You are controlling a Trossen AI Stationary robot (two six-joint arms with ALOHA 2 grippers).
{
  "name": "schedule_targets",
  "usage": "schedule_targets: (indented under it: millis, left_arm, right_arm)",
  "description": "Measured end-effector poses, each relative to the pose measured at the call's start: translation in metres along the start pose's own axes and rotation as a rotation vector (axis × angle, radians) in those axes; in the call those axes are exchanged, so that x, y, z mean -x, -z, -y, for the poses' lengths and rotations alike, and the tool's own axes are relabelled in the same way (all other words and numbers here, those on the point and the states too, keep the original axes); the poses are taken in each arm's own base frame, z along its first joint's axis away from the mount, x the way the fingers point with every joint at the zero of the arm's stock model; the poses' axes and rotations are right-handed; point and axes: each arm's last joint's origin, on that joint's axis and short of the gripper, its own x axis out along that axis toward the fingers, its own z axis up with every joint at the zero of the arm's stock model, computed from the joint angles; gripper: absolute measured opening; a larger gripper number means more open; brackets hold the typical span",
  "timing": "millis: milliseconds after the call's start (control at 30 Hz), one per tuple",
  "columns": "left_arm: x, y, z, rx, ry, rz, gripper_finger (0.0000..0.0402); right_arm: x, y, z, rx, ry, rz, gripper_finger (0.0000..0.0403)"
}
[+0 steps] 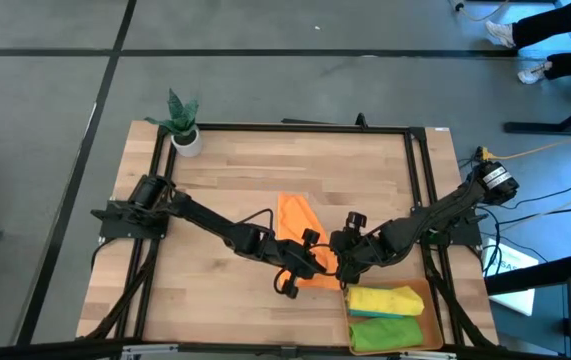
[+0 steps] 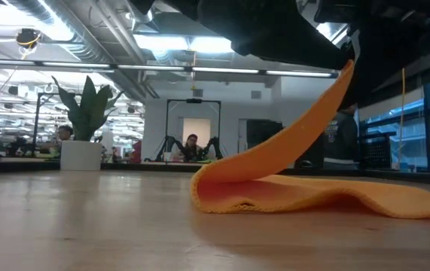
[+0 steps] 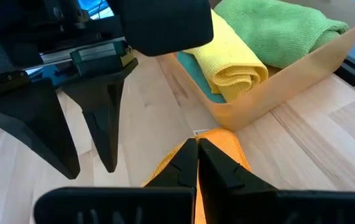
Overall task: Roll microfiber towels into tight, uniform cylinder then place into a basket
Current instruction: Roll the orange microfiber towel
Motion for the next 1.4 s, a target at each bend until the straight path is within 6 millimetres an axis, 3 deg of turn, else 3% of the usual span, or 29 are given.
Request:
schedule_targets:
  millis: [200, 500, 700, 1100, 1400]
  left_arm:
    - [0.0, 0.001, -0.002, 0.004, -0.004, -0.002, 0.0009]
    - [-0.001, 0.001, -0.004, -0.006, -0.015, -0.001, 0.0078]
    - [0.0, 0.005, -0.003, 0.01, -0.004, -0.042, 0.0082]
    - [0.02, 0.051, 0.013, 0.179, 0.022, -0.593, 0.0084]
    - [0.057, 0.047, 0.039, 0.192, -0.135, -0.775, 0.0084]
  right_arm:
    - [0.0, 0.0, 0.0, 0.0, 0.0, 0.001, 0.0135]
    - [0.0, 0.0, 0.0, 0.0, 0.0, 0.001, 0.0135]
    - [0.0, 0.0, 0.0, -0.011, -0.007, -0.004, 0.0135]
    - [0.0, -0.007, -0.004, -0.002, -0.021, 0.079, 0.0135]
    - [-0.02, -0.008, -0.016, 0.115, -0.018, 0.088, 0.0135]
